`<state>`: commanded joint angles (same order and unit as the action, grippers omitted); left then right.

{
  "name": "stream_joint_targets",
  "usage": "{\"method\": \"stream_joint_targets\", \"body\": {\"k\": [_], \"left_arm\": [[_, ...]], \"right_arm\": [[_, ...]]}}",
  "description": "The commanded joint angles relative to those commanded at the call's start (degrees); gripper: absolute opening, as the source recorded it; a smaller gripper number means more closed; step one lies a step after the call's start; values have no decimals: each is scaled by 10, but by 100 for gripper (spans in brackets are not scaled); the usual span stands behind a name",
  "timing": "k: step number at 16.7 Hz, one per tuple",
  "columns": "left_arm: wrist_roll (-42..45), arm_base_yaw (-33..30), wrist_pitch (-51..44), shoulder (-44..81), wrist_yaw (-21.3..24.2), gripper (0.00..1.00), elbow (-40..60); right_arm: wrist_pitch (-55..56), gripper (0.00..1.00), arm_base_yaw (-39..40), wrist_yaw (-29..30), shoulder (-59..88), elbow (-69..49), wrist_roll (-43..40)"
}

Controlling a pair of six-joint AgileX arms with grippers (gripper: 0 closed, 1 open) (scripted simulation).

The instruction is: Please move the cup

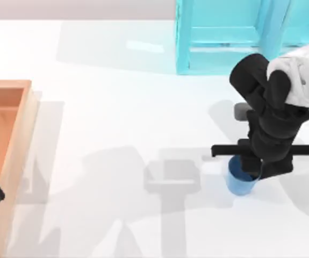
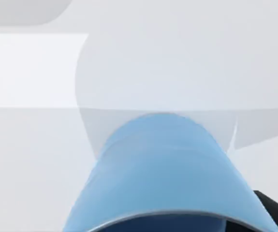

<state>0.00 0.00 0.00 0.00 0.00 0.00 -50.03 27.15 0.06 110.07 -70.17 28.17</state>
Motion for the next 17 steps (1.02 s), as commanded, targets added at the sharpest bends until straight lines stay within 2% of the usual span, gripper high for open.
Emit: {"method": "stream_joint_targets", "body": {"k": [5, 13, 17], "left_arm": [[0, 0, 0, 0, 0, 100, 0], [0, 0, 0, 0, 0, 100, 0], [0, 0, 0, 0, 0, 100, 0]], "right_arm": [[-41, 0, -115, -1, -3, -28, -117], [-131, 0, -449, -1, -40, -69, -453], [-149, 0, -530, -4, -65, -77, -532]]}}
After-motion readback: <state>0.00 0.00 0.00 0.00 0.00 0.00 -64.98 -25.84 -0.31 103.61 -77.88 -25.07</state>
